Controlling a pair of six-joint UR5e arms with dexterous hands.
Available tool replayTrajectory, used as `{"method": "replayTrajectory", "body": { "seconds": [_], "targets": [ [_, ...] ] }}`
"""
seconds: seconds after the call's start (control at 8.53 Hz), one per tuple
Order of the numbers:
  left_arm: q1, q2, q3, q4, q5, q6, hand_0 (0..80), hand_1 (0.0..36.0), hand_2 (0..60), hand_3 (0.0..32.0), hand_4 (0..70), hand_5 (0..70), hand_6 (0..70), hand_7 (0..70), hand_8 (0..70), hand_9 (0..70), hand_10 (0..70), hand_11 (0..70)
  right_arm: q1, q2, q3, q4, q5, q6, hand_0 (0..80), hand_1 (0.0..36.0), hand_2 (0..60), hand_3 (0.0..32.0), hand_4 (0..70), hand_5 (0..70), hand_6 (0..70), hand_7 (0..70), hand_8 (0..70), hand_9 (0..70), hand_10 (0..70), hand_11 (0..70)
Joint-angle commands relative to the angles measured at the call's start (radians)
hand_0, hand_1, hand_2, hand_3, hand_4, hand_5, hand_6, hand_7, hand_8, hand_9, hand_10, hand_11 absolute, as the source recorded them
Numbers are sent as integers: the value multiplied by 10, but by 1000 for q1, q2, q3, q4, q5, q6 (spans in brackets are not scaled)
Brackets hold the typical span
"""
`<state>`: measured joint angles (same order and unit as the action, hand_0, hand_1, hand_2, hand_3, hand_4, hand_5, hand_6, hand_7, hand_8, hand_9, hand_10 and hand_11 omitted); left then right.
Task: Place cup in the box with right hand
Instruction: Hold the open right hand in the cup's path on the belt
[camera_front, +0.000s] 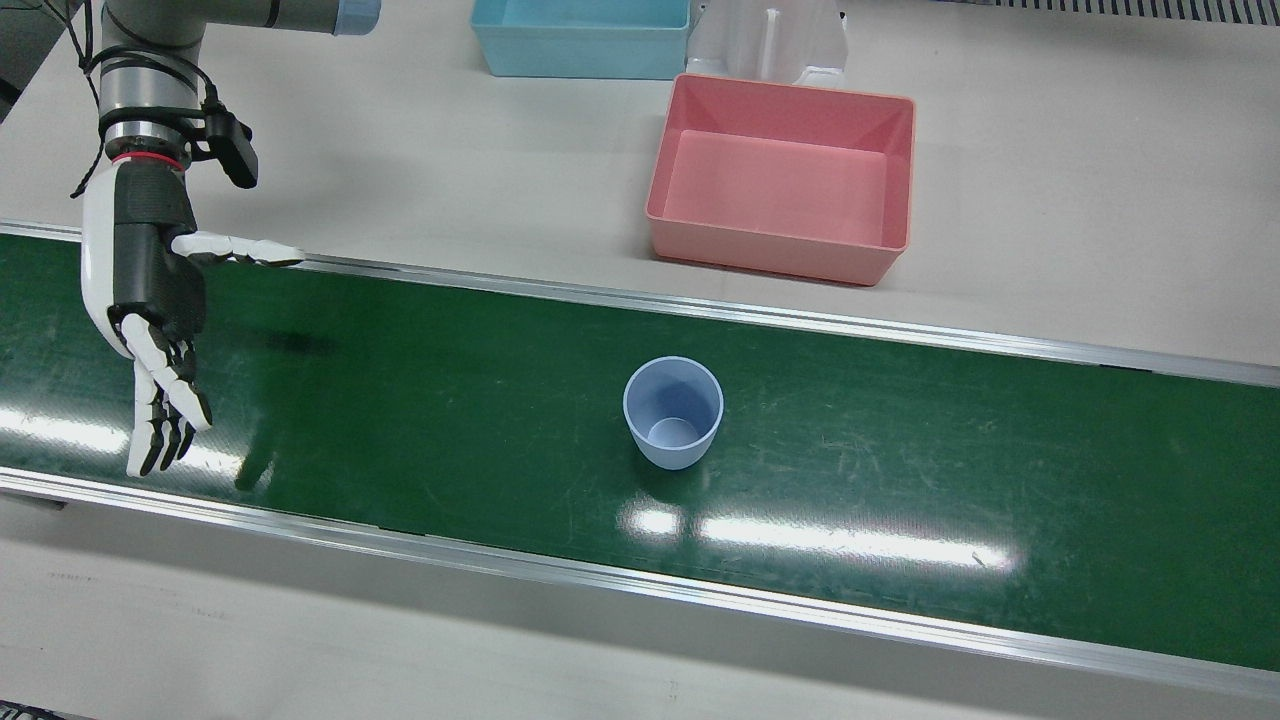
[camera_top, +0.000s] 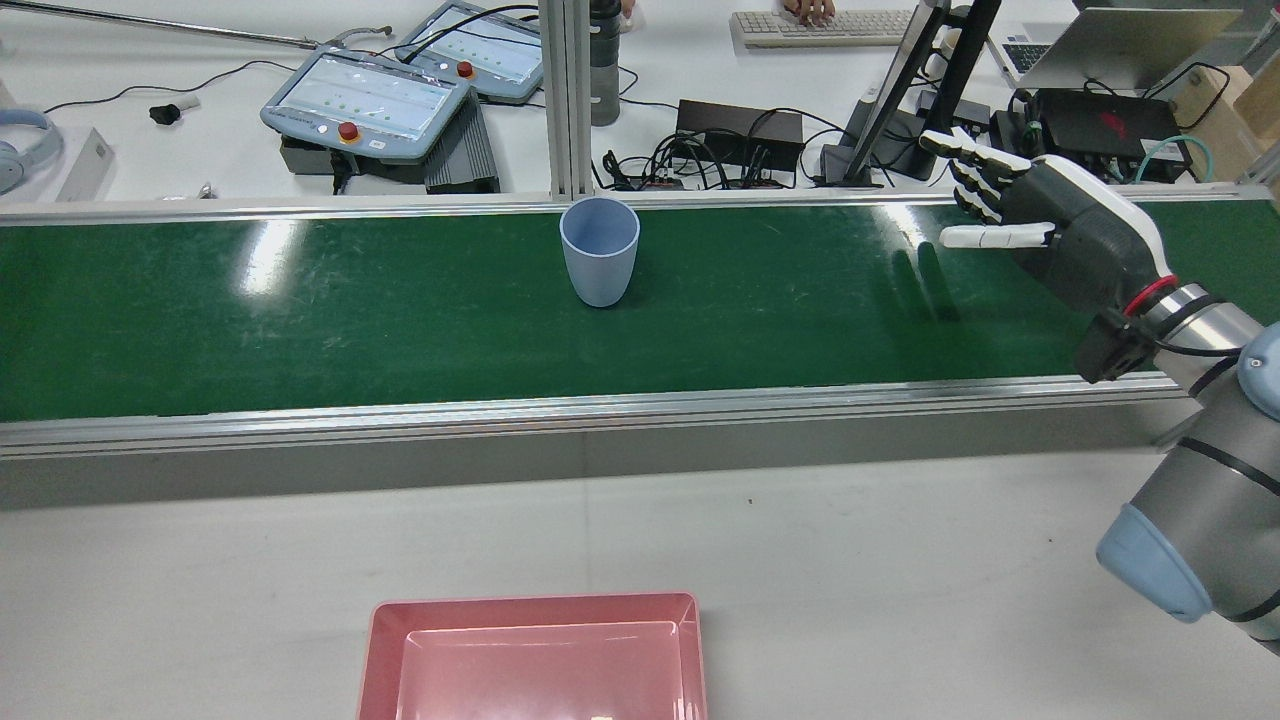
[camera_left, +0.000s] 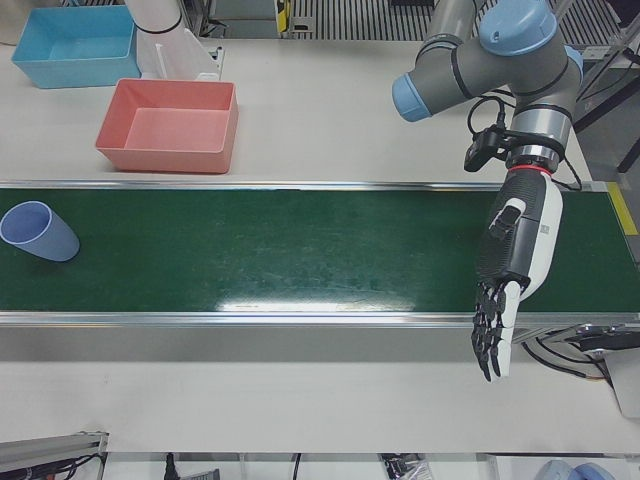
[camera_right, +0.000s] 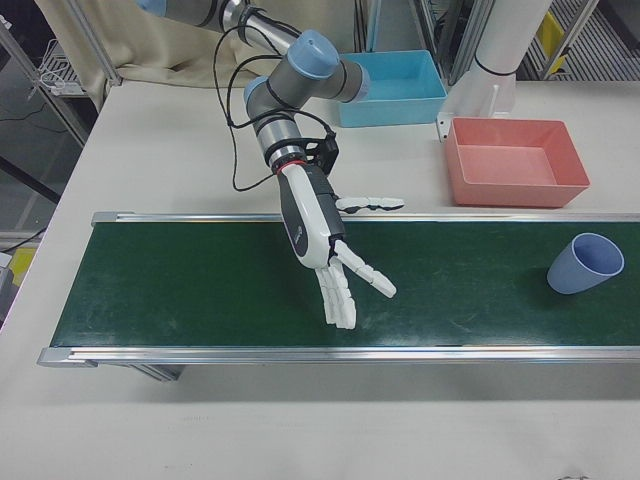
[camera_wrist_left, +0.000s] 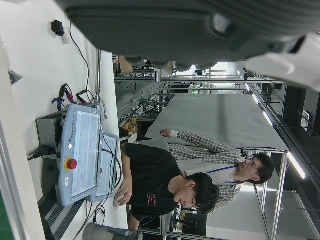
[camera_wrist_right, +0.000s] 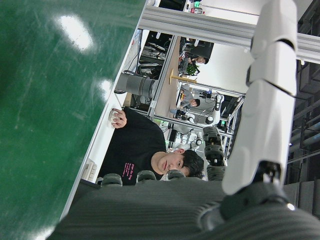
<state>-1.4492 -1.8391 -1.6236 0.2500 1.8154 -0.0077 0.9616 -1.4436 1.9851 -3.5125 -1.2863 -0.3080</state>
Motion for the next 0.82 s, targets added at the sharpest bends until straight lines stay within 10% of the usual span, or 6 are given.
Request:
{"method": "replayTrajectory", "body": {
  "seconds": [0.0,0.7],
  "targets": [
    [0,0,-1,2,-1,0,0,0,0,0,0,0,0,0,0,0,0,0,-3,0,0,1,2,0,520,236,66,0,0,56,0,0,0,0,0,0],
    [0,0,-1,0,-1,0,0,0,0,0,0,0,0,0,0,0,0,0,-11,37,-23,44,54,-167,517,235,71,0,0,56,0,0,0,0,0,0]
  ]
}}
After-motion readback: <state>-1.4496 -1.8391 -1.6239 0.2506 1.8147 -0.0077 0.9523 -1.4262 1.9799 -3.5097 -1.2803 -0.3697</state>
